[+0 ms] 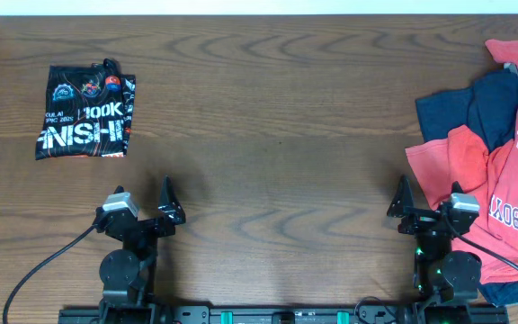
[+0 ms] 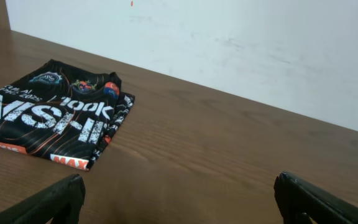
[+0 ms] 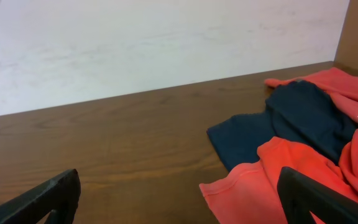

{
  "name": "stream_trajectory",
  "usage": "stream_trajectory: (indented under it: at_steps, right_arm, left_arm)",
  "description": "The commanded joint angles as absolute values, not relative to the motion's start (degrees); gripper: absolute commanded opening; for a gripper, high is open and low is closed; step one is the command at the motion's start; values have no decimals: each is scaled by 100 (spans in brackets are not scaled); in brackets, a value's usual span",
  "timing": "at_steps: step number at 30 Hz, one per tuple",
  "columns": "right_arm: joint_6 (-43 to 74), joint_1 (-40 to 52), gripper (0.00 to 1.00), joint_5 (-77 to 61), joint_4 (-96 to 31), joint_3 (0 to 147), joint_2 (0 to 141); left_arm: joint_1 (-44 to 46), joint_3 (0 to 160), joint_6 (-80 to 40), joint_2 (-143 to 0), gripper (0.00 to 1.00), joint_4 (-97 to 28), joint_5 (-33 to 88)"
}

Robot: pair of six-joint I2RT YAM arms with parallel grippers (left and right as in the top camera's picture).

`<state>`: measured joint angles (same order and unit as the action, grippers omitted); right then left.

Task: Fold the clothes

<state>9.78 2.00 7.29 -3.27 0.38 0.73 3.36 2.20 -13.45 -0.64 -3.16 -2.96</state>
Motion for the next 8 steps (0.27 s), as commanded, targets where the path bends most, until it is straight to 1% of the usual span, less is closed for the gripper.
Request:
stream_trajectory:
  at_steps: [1,8]
  right_arm:
    - [897,148,99,725,-353,32,49]
    - [897,145,99,725,-351,32,49]
  left_arm:
    - [301,25,-1275,-23,98,-390,-283]
    - [301,25,-1273,-23,98,-392,-283]
